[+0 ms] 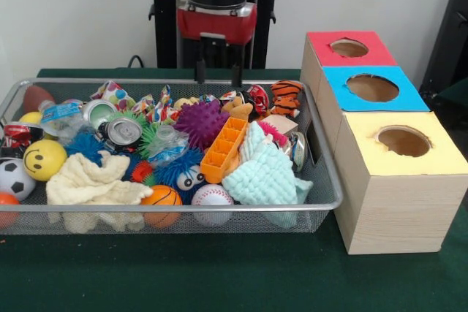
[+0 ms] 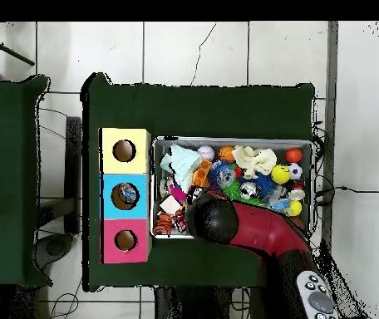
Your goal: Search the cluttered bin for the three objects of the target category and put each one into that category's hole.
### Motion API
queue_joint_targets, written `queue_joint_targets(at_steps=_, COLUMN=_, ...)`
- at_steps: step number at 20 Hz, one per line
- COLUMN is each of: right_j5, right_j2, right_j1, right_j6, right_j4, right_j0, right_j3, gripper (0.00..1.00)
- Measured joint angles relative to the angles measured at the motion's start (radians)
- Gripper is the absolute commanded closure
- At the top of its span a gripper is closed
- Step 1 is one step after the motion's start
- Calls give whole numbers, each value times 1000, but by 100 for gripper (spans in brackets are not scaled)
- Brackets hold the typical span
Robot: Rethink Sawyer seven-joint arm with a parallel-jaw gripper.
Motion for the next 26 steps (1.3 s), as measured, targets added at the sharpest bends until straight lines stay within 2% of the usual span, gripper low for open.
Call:
queue_joint_targets(at_steps=10, right_j5=0, right_j2=0, right_j1=62, right_j6=0, right_j4=-1, right_j0=-70, right_j3=-73, gripper=0)
queue_joint_targets(at_steps=26, right_j5=20, right_j2=0, right_j1=144, right_j6=0, right_j4=0, right_j0=-59, right_j3=-197, gripper=0)
